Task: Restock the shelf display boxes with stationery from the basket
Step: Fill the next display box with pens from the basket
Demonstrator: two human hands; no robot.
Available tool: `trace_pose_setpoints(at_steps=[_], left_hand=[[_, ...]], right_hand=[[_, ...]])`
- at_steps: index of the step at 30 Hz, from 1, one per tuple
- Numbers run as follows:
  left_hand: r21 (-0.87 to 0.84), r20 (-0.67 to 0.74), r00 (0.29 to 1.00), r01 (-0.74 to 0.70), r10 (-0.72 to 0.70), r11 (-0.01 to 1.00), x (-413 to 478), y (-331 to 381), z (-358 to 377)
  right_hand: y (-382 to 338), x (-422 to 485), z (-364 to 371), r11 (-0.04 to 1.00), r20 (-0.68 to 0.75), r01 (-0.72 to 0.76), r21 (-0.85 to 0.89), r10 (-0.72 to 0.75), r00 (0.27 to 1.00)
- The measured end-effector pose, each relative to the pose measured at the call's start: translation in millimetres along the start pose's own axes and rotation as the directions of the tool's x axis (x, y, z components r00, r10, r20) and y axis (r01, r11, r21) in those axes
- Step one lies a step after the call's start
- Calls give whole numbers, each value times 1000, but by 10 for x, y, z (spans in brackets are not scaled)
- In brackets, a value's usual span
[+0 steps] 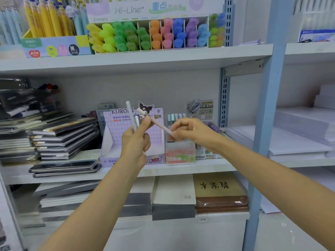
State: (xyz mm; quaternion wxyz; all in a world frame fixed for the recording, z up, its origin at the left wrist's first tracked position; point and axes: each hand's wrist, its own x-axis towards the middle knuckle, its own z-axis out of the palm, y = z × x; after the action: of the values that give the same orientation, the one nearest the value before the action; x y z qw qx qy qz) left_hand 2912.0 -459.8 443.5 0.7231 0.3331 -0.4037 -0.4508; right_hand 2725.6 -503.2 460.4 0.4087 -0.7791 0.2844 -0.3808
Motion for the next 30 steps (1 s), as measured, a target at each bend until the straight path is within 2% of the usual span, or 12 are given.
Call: trace_pose_setpoints(at_steps=[4,8,11,15,18,24,30], left_hand=[[244,56,997,-70,58,967,-16,14,-19],[371,136,988,-120,74,921,-47,19,15],[385,152,987,-114,59,916,-34,65,-5],[309,118,989,47,-87,950,39,118,-102],[259,134,983,87,-125,962,81,83,-174],[352,140,979,88,-146,932,169,-33,-252],[452,224,970,-14,-98,892,214,-102,-349]], right_hand=[[-185,102,99,988,-197,146,-51,-154,968],[-308,222,194,973,-125,163,-164,-184,975],[-333,284,195,968,-151,196,-157,-220,964],[-314,384,11,967,-441,249,-56,-247,863],[-187,477,-96,978,-553,189,-90,-207,807],[133,612,-110,969,-552,60,-240,-188,812],[237,719,-70,904,-436,21,-426,-226,871]])
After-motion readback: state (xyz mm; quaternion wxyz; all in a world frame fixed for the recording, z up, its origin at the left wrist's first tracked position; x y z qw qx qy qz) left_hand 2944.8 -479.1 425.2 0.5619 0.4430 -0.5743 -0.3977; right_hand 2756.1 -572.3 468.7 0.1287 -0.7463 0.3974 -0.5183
